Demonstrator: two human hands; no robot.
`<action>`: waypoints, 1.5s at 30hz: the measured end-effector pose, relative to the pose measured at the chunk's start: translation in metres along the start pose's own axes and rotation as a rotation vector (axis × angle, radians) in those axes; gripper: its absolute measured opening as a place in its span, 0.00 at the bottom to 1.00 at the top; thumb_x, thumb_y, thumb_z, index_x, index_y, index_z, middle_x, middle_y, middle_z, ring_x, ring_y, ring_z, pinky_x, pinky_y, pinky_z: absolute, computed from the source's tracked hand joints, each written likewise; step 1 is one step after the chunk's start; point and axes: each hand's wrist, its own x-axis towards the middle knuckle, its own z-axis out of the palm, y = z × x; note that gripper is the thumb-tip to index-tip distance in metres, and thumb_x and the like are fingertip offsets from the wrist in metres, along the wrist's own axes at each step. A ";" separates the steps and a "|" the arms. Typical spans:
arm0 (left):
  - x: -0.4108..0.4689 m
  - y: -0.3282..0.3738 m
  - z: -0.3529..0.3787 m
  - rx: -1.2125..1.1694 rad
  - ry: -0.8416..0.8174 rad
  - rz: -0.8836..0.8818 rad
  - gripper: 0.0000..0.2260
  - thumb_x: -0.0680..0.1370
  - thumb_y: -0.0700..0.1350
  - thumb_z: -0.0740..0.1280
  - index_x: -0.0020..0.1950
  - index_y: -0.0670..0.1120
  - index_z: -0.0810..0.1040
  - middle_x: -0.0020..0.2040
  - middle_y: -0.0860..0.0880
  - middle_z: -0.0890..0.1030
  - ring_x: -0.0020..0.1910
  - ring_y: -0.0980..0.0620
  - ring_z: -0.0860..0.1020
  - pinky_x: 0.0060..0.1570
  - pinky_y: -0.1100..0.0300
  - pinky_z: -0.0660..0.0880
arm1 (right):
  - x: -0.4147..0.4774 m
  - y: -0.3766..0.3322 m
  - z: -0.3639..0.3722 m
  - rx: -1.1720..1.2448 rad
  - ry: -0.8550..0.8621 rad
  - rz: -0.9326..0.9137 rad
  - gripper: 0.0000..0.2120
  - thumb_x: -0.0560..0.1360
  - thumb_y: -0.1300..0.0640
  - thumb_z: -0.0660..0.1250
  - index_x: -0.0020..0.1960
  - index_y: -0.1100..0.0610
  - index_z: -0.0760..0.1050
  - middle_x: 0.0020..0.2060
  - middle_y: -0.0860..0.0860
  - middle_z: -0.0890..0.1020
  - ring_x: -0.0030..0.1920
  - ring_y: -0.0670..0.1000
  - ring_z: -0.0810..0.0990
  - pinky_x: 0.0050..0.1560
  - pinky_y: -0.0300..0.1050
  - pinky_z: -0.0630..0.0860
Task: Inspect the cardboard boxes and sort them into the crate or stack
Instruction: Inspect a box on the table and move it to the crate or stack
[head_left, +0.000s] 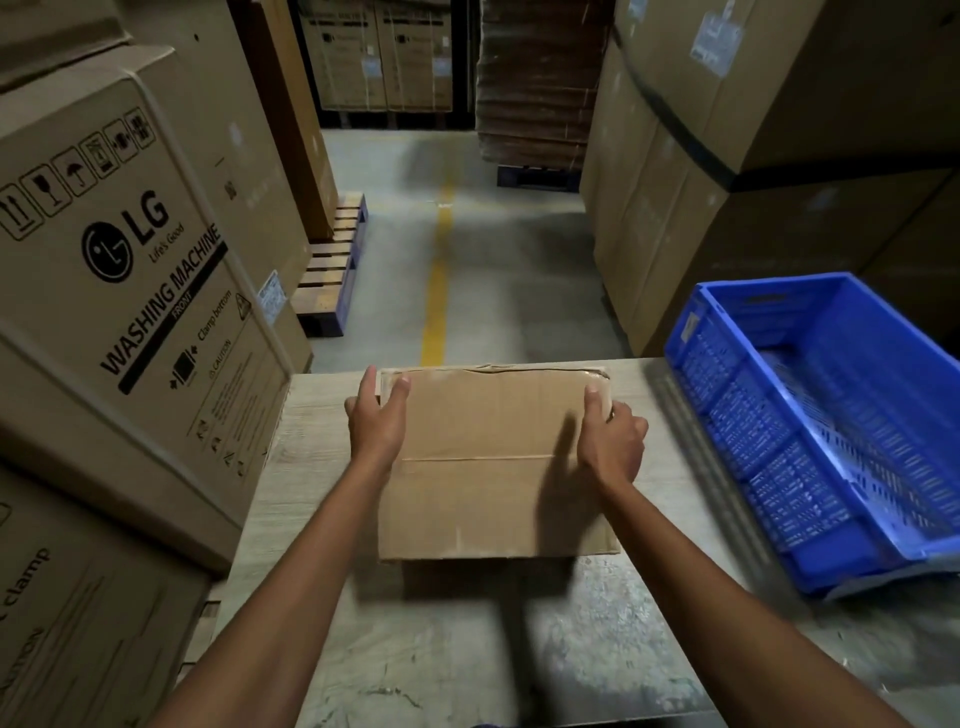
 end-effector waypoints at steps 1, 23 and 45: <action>0.000 0.004 -0.002 -0.029 0.015 0.023 0.27 0.79 0.62 0.63 0.76 0.54 0.66 0.72 0.44 0.66 0.66 0.45 0.72 0.64 0.50 0.71 | -0.001 -0.005 -0.002 0.024 0.004 0.018 0.32 0.80 0.33 0.52 0.72 0.56 0.68 0.67 0.57 0.71 0.61 0.59 0.74 0.54 0.51 0.70; -0.099 -0.039 -0.033 0.383 0.185 0.397 0.14 0.76 0.45 0.72 0.60 0.44 0.76 0.60 0.44 0.69 0.56 0.48 0.72 0.52 0.53 0.73 | -0.063 0.035 -0.015 -0.159 0.163 -0.236 0.28 0.75 0.47 0.70 0.70 0.58 0.67 0.72 0.57 0.66 0.73 0.57 0.66 0.74 0.67 0.52; -0.040 0.004 -0.024 0.869 -0.170 0.729 0.13 0.81 0.44 0.60 0.64 0.45 0.77 0.68 0.44 0.74 0.67 0.46 0.69 0.64 0.52 0.69 | -0.085 -0.056 0.066 -0.674 -0.321 -1.041 0.19 0.80 0.46 0.56 0.62 0.57 0.72 0.61 0.58 0.74 0.60 0.58 0.73 0.57 0.55 0.73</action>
